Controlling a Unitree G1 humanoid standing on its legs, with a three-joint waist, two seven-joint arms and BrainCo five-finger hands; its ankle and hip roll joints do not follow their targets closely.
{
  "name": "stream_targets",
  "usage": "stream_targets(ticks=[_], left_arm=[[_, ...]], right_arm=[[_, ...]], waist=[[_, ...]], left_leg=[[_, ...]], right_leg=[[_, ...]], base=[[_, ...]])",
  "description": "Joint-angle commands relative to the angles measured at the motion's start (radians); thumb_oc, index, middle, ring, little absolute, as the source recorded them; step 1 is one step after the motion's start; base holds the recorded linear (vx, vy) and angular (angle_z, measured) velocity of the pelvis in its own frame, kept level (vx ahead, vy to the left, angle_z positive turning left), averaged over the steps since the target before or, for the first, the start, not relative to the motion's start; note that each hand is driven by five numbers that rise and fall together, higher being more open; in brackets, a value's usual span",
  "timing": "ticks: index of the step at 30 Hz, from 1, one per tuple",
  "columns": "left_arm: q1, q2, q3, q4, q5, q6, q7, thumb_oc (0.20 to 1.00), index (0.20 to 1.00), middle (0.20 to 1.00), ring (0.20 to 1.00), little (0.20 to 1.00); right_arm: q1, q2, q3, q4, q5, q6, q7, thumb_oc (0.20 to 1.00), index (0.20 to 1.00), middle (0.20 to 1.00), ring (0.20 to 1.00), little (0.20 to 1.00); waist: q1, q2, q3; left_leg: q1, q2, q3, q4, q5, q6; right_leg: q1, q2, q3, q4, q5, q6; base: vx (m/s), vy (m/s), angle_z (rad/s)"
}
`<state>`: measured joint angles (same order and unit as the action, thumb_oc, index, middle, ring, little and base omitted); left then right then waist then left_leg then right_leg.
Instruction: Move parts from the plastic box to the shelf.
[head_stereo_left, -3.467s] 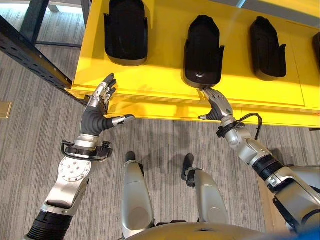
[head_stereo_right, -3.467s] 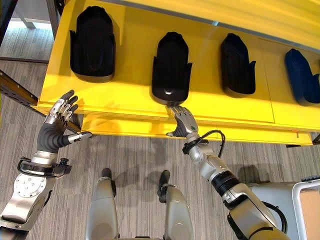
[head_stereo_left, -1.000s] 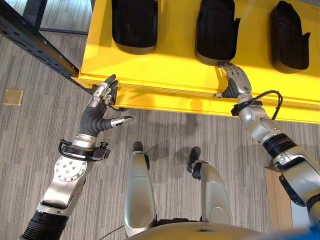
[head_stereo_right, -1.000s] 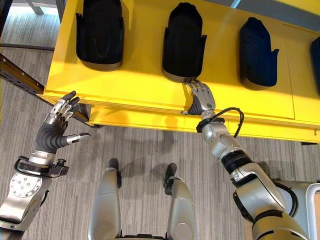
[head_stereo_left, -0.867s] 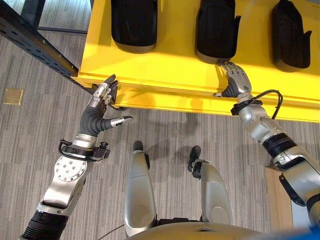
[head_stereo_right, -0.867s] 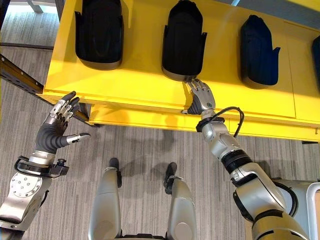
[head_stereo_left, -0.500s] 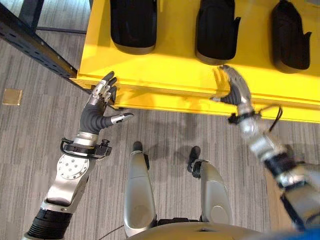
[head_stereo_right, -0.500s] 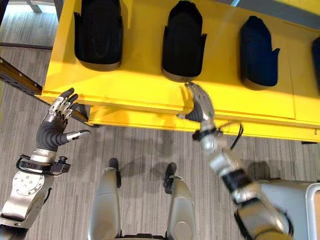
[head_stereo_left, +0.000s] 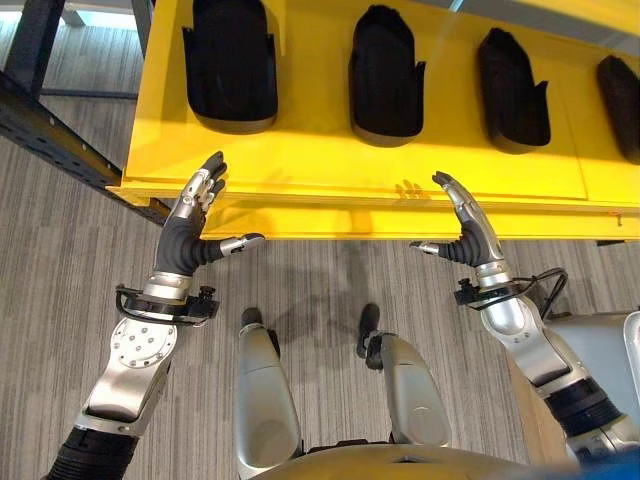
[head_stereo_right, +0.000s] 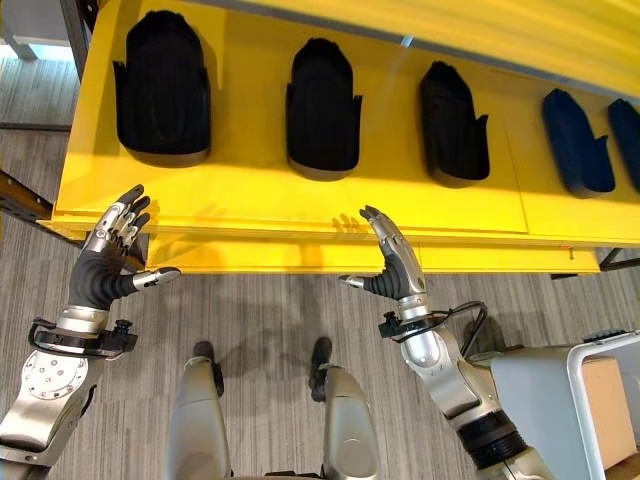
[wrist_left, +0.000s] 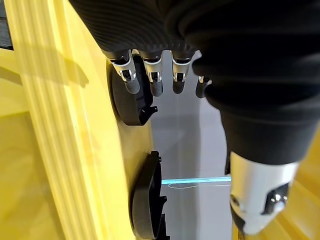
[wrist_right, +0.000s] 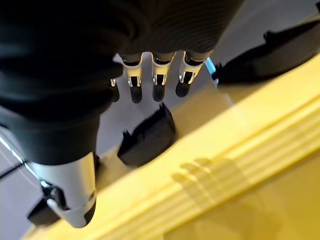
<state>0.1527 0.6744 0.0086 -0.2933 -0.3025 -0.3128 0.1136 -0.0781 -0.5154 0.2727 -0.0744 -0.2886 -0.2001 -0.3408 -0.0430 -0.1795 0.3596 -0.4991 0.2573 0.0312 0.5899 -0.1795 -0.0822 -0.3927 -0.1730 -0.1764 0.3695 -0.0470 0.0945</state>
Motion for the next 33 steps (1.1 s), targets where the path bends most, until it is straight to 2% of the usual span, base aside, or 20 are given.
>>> stream_targets(ticks=[1,3,4,5,6,9,11,12,17,22,33], left_arm=[[0.044,0.039,-0.015,-0.096,0.000,-0.059,-0.011,1.000,1.000,1.000,1.000,1.000],[0.063,0.042,-0.025,-0.076,-0.025,-0.056,-0.036,1.000,1.000,1.000,1.000,1.000],[0.064,0.042,-0.026,-0.075,-0.026,-0.056,-0.037,1.000,1.000,1.000,1.000,1.000],[0.078,0.033,-0.029,-0.057,-0.066,-0.053,-0.062,1.000,1.000,1.000,1.000,1.000],[0.078,0.034,-0.030,-0.057,-0.068,-0.054,-0.063,1.000,1.000,1.000,1.000,1.000],[0.104,0.002,-0.037,-0.015,-0.189,-0.042,-0.134,1.000,1.000,1.000,1.000,1.000],[0.104,0.002,-0.037,-0.015,-0.190,-0.042,-0.135,1.000,1.000,1.000,1.000,1.000],[0.136,-0.038,-0.040,0.034,-0.281,-0.029,-0.183,1.000,1.000,1.000,1.000,1.000],[0.217,-0.092,-0.025,0.121,-0.349,0.013,-0.256,1.000,1.000,1.000,1.000,1.000],[0.248,-0.128,-0.026,0.172,-0.350,0.035,-0.281,1.000,1.000,1.000,1.000,1.000],[0.251,-0.177,-0.033,0.183,-0.349,0.044,-0.287,1.000,1.000,1.000,1.000,1.000]], right_arm=[[0.029,-0.002,-0.051,-0.087,0.141,-0.097,0.036,1.000,1.000,1.000,1.000,1.000],[0.097,0.006,-0.077,-0.119,0.270,-0.129,0.093,1.000,1.000,1.000,1.000,1.000],[0.101,0.005,-0.080,-0.123,0.273,-0.127,0.097,1.000,1.000,1.000,1.000,1.000],[0.147,0.018,-0.094,-0.144,0.369,-0.147,0.139,1.000,1.000,1.000,1.000,1.000],[0.149,0.017,-0.096,-0.146,0.372,-0.146,0.141,1.000,1.000,1.000,1.000,1.000],[0.253,0.040,-0.125,-0.185,0.585,-0.162,0.256,1.000,1.000,1.000,1.000,1.000],[0.254,0.040,-0.127,-0.187,0.587,-0.161,0.258,1.000,1.000,1.000,1.000,1.000],[0.324,0.061,-0.135,-0.199,0.684,-0.153,0.331,1.000,1.000,1.000,1.000,1.000],[0.434,0.049,-0.135,-0.185,0.759,-0.101,0.438,1.000,1.000,1.000,1.000,1.000],[0.464,0.045,-0.122,-0.143,0.768,-0.074,0.480,1.000,1.000,1.000,1.000,1.000],[0.442,0.030,-0.076,-0.108,0.807,-0.049,0.517,1.000,1.000,1.000,1.000,1.000]], waist=[[-0.007,0.000,-0.077],[-0.018,-0.003,-0.101],[-0.016,-0.004,-0.100],[-0.021,-0.004,-0.121],[-0.020,-0.005,-0.122],[-0.029,0.001,-0.177],[-0.029,0.000,-0.179],[-0.037,0.007,-0.228],[-0.040,0.019,-0.323],[-0.044,0.028,-0.375],[-0.035,0.037,-0.395]], left_leg=[[0.017,0.039,-0.051,-0.156,0.111,0.015],[0.072,0.046,-0.038,-0.199,0.122,0.009],[0.079,0.045,-0.036,-0.206,0.125,0.009],[0.116,0.045,-0.024,-0.237,0.130,0.007],[0.117,0.043,-0.023,-0.244,0.139,0.008],[0.203,0.040,0.004,-0.323,0.153,0.002],[0.203,0.037,0.006,-0.331,0.162,0.003],[0.262,0.029,0.033,-0.387,0.172,0.004],[0.396,-0.004,0.103,-0.542,0.209,0.001],[0.447,-0.010,0.127,-0.592,0.217,-0.001],[0.501,-0.024,0.147,-0.600,0.206,0.007]], right_leg=[[0.081,-0.038,0.026,-0.020,0.031,0.069],[0.134,-0.032,0.025,-0.071,0.041,0.078],[0.140,-0.032,0.026,-0.076,0.044,0.078],[0.172,-0.028,0.027,-0.109,0.052,0.084],[0.172,-0.030,0.027,-0.115,0.058,0.083],[0.243,-0.032,0.027,-0.193,0.072,0.096],[0.242,-0.033,0.028,-0.198,0.078,0.096],[0.284,-0.036,0.032,-0.251,0.092,0.104],[0.352,-0.053,0.040,-0.340,0.127,0.125],[0.382,-0.062,0.041,-0.373,0.137,0.131],[0.414,-0.077,0.064,-0.386,0.147,0.130]], base=[[0.07,0.001,-0.16],[0.09,0.010,-0.10],[0.08,0.024,-0.05],[0.04,0.015,-0.07],[0.07,0.034,-0.08],[0.09,0.058,-0.12],[0.04,0.054,-0.07],[0.07,0.113,-0.09],[0.05,0.125,-0.18],[0.02,0.050,-0.08],[0.00,0.047,0.00]])
